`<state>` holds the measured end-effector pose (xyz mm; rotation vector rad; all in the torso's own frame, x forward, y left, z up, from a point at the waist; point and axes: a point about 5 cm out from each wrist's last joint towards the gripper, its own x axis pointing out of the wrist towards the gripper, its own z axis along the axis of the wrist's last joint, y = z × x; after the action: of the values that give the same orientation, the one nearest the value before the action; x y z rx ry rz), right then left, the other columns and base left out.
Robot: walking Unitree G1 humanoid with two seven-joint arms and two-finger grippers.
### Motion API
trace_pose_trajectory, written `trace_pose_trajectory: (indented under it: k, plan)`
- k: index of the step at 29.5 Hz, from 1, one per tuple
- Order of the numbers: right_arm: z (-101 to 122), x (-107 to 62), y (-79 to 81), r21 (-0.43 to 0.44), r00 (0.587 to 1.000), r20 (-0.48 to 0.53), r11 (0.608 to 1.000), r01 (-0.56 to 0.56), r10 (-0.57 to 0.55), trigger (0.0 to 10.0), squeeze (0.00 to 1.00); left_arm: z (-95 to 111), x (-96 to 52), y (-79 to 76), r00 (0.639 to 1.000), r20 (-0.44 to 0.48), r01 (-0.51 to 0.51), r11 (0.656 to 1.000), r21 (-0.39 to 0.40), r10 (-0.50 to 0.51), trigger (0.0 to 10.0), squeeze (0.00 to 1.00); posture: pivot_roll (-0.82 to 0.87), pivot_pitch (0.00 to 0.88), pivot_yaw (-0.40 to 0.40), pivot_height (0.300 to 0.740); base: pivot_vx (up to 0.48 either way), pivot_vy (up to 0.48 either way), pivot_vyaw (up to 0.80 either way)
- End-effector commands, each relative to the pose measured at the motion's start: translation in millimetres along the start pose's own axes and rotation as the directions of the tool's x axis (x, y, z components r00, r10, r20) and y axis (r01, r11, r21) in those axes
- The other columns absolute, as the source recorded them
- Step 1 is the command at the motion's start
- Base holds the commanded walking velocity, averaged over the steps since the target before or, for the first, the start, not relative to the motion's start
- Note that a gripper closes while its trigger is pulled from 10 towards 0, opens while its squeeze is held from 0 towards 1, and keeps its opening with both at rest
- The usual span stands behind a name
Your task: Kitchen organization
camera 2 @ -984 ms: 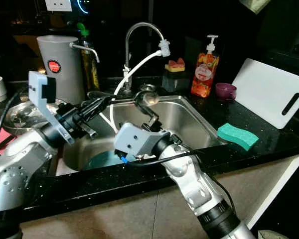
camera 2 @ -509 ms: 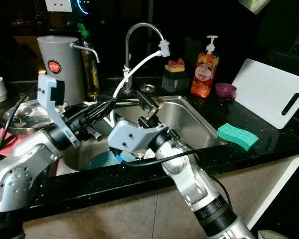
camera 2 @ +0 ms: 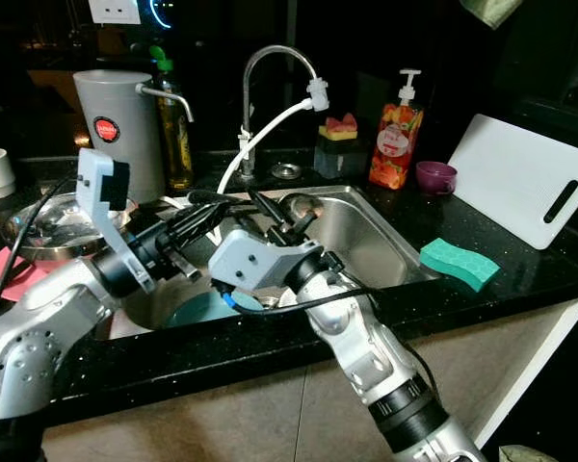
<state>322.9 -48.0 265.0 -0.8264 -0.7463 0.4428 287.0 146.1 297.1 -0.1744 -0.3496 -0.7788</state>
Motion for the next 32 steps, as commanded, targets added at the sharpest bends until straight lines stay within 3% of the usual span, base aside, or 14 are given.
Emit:
trace_pose_trajectory:
  k: [1, 12, 13, 15, 16, 17, 18, 19, 20, 23, 25, 27, 29, 32]
  plan:
    - [-3, 0.9, -7.0, 0.005, 0.999, -0.014, 0.999, 0.034, -0.034, 0.0, 0.00, 0, 1.0, -7.1, 0.999, -0.009, 0.050, 0.999, 0.000, -0.050, 10.0, 0.00, 0.05, 0.038, -0.066, 0.740, 0.000, 0.000, 0.00]
    - [-15, 1.7, -12.5, -0.004, 0.991, -0.095, 0.995, 0.098, -0.098, 0.0, 0.00, -2, 1.7, -6.3, 0.999, -0.025, 0.028, 0.999, 0.042, -0.027, 10.0, 0.00, 0.05, 0.039, -0.070, 0.740, 0.000, 0.000, 0.00]
    - [-16, 2.5, -12.5, -0.002, 0.990, -0.100, 0.995, 0.102, -0.102, 0.0, 0.00, -5, 2.5, -5.4, 0.999, -0.035, 0.017, 0.999, 0.043, -0.015, 10.0, 1.00, 0.05, 0.039, -0.071, 0.740, 0.000, 0.000, 0.00]
    - [-19, 3.8, -12.1, 0.004, 0.987, -0.117, 0.994, 0.112, -0.110, 0.0, 0.00, -7, 2.9, -4.5, 0.999, -0.046, 0.005, 0.999, 0.048, -0.002, 10.0, 1.00, 0.05, 0.039, -0.071, 0.740, 0.000, 0.000, 0.00]
    - [-22, 5.2, -12.1, 0.010, 0.984, -0.135, 0.993, 0.121, -0.119, 0.0, 0.00, -9, 3.3, -3.5, 0.999, -0.053, -0.009, 0.999, 0.053, 0.012, 10.0, 0.89, 0.05, 0.041, -0.074, 0.740, 0.000, 0.000, 0.00]
    - [-22, 5.2, -12.1, 0.010, 0.984, -0.135, 0.993, 0.121, -0.119, 0.0, 0.00, -9, 3.3, -3.5, 0.999, -0.053, -0.009, 0.999, 0.053, 0.012, 10.0, 0.89, 0.05, 0.041, -0.074, 0.740, 0.000, 0.000, 0.00]
    - [-26, 7.1, -11.5, 0.020, 0.979, -0.161, 0.992, 0.126, -0.121, 0.0, 0.00, -9, 3.6, -1.9, 0.998, -0.054, -0.027, 0.998, 0.060, 0.030, 10.0, 0.00, 0.05, 0.042, -0.076, 0.740, 0.000, 0.000, 0.00]
    - [-30, 9.0, -11.9, 0.026, 0.974, -0.186, 0.990, 0.137, -0.130, 4.4, 0.00, -9, 3.5, -0.6, 0.998, -0.051, -0.041, 0.997, 0.060, 0.044, 10.0, 0.00, 0.05, 0.042, -0.076, 0.740, 0.000, 0.000, 0.00]
    - [-35, 11.5, -12.8, 0.034, 0.968, -0.209, 0.988, 0.148, -0.137, 10.0, 0.00, -9, 2.9, 0.2, 0.998, -0.047, -0.049, 0.997, 0.057, 0.052, 10.0, 0.00, 0.05, 0.043, -0.078, 0.740, 0.000, 0.000, 0.00]
    - [-40, 13.9, -13.6, 0.049, 0.962, -0.232, 0.986, 0.159, -0.143, 10.0, 0.00, -9, 1.9, 0.7, 0.997, -0.043, -0.055, 0.997, 0.052, 0.058, 10.0, 0.00, 0.05, 0.042, -0.080, 0.740, 0.000, 0.000, 0.00]
    - [-50, 15.9, -13.0, 0.128, 0.948, -0.283, 0.974, 0.189, -0.147, 10.0, 0.00, -10, 0.4, 2.0, 0.997, -0.041, -0.069, 0.996, 0.051, 0.071, 10.0, 0.00, 0.06, 0.040, -0.083, 0.740, 0.000, 0.000, 0.00]
    - [-76, 14.0, -3.7, 0.361, 0.902, -0.421, 0.894, 0.265, -0.097, 10.0, 0.00, -12, -2.2, 8.3, 0.990, -0.044, -0.133, 0.989, 0.062, 0.136, 10.0, 0.00, 0.07, 0.038, -0.090, 0.740, 0.000, 0.000, 0.00]
    - [-94, 9.8, 10.8, 0.552, 0.858, -0.514, 0.765, 0.331, 0.000, 10.0, 0.00, -14, -3.8, 19.2, 0.970, -0.060, -0.230, 0.968, 0.098, 0.237, 10.0, 0.00, 0.08, 0.037, -0.093, 0.740, 0.000, 0.000, 0.00]
    - [-97, 9.3, 15.3, 0.596, 0.849, -0.528, 0.726, 0.343, 0.032, 10.0, 0.00, -14, -4.1, 23.0, 0.960, -0.068, -0.263, 0.958, 0.114, 0.272, 10.0, 0.00, 0.08, 0.037, -0.093, 0.740, 0.000, 0.000, 0.00]
